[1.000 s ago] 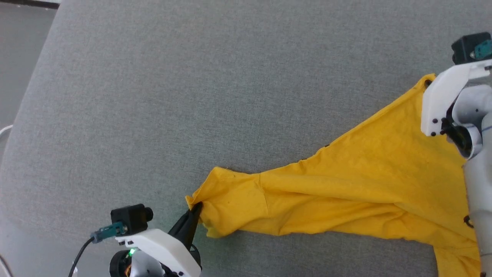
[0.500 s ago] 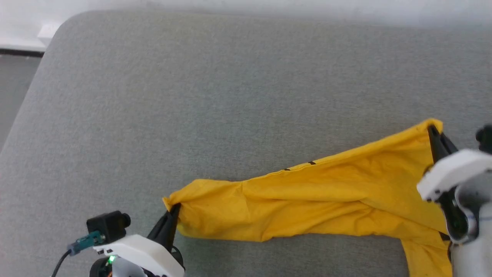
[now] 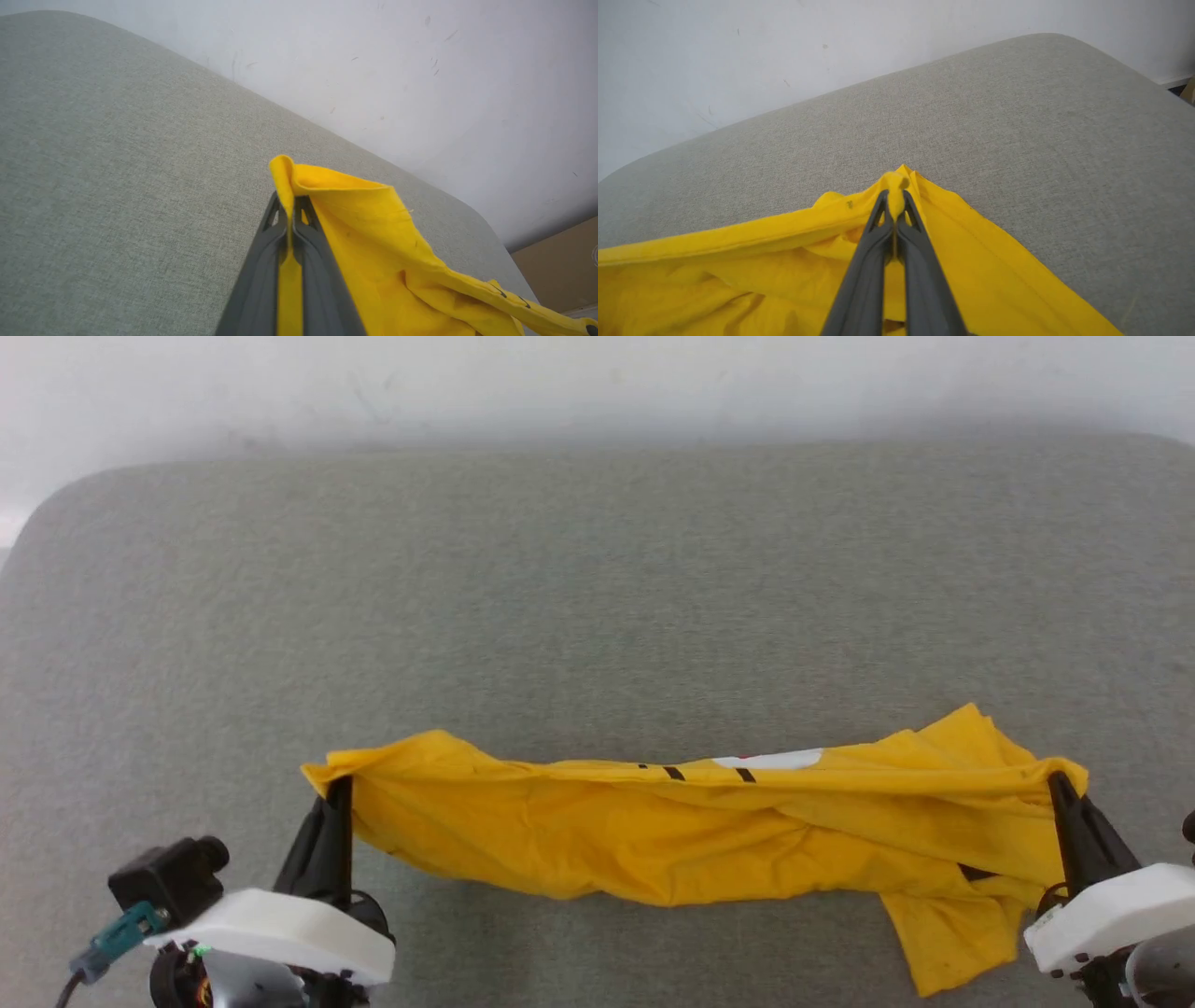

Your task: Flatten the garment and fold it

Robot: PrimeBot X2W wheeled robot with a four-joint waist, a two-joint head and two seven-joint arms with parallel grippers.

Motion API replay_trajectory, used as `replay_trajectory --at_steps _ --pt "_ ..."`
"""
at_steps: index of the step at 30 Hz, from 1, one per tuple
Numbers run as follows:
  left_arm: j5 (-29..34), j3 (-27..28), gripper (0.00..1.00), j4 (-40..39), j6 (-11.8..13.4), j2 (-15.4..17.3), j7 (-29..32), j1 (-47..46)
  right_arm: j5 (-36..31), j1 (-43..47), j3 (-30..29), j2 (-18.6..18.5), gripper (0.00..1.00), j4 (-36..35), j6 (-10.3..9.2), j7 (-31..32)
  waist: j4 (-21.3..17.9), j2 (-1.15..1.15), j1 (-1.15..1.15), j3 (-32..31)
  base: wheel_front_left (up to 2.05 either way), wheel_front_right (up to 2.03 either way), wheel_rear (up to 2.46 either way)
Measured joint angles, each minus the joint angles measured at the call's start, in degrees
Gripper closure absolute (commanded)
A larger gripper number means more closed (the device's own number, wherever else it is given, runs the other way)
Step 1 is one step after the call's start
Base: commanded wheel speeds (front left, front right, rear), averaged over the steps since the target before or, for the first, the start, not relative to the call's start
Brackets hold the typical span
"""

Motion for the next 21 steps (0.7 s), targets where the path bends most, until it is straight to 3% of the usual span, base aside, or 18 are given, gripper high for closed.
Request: replay_trajectory --at_steps 9,15,21 --pt "5.6 -0.8 1.0 -1.1 0.1 4.1 1.4 -13.0 -7.4 -3.5 1.6 -0.5 1.0 -10.1 0.0 8.2 -4.1 0.0 0.0 -2.1 0.0 0.0 0.0" --pt "7.8 -1.5 1.0 -0.6 -0.2 5.1 2.7 -27.2 -9.0 -14.8 5.1 -8.0 1.0 -14.5 0.0 17.7 -5.9 0.0 0.0 -1.5 0.0 0.0 0.0" --pt "8.7 -1.5 1.0 3.6 -1.1 5.2 4.5 -43.3 -7.8 -30.7 9.6 -15.3 1.0 -12.9 0.0 23.5 -6.6 0.0 0.01 2.1 0.0 0.0 0.0"
